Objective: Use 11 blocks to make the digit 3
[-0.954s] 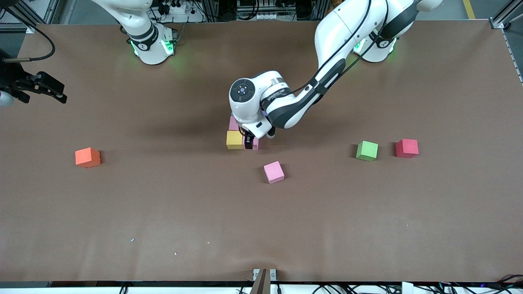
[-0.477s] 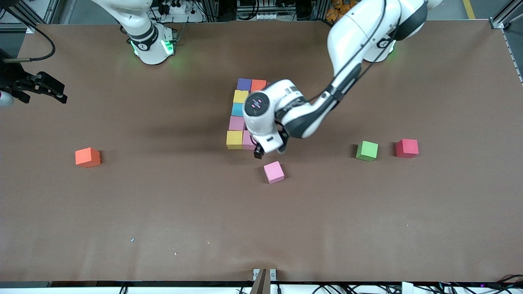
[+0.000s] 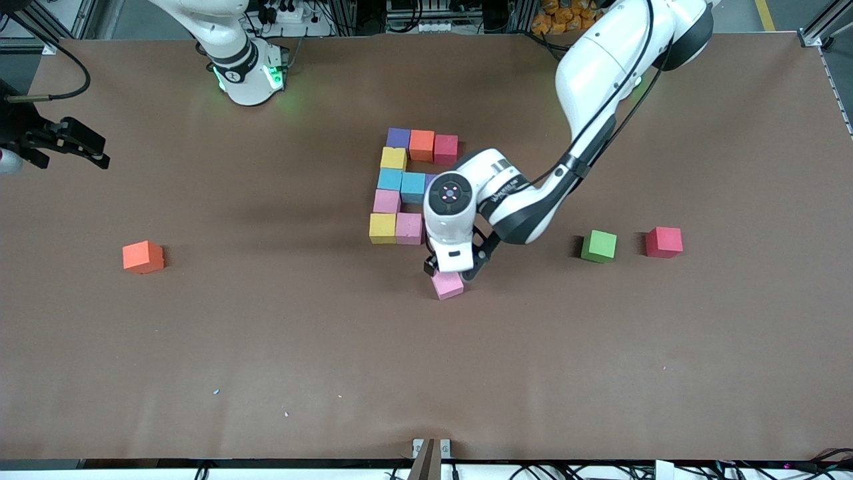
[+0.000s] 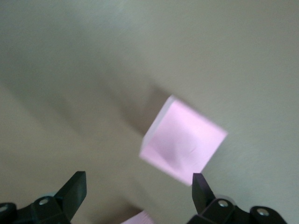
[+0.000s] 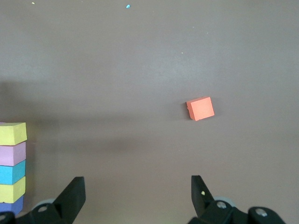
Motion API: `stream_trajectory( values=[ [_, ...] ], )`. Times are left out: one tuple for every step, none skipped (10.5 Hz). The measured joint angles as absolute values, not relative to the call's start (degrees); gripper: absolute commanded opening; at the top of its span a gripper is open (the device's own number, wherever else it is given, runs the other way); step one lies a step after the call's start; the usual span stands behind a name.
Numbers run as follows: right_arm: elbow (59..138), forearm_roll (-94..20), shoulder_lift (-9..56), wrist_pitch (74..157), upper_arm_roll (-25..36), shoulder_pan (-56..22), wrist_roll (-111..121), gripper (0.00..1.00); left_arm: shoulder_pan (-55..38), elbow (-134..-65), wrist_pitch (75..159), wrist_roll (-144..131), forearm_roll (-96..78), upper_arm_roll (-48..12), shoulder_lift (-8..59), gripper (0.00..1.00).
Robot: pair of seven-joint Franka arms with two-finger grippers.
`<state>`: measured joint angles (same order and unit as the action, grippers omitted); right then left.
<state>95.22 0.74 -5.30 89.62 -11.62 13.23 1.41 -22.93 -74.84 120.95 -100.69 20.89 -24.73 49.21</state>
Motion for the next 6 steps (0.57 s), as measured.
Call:
stream_trajectory(
  values=[
    [95.2, 0.7, -5.3, 89.6, -11.6, 13.2, 1.4, 1.00, -22.8, -74.9, 123.7, -98.7, 20.9, -23.2, 49.3, 1.00],
    [95.2, 0.7, -5.3, 89.6, -11.6, 13.2, 1.4, 1.00, -22.7, -75.0, 126.1, -98.0, 20.9, -22.2, 49.5, 1.00],
    [95.2, 0.7, -5.3, 89.6, -11.6, 13.2, 1.4, 1.00, -22.8, -75.1, 128.2, -97.9, 20.9, -21.3, 49.8, 1.00],
    [95.2, 0.7, -5.3, 89.6, -11.6, 13.2, 1.4, 1.00, -22.9, -75.2, 130.1, -97.8, 20.9, -20.5, 50.1, 1.00],
    [95.2, 0.7, -5.3, 89.6, -11.6, 13.2, 1.4, 1.00, -23.1, -75.2, 131.7, -97.8, 20.9, -20.2, 50.6, 1.00],
    [95.2, 0.7, -5.3, 89.6, -11.6, 13.2, 1.4, 1.00, -23.6, -75.2, 133.0, -97.8, 20.9, -19.8, 51.1, 1.00]
  ],
)
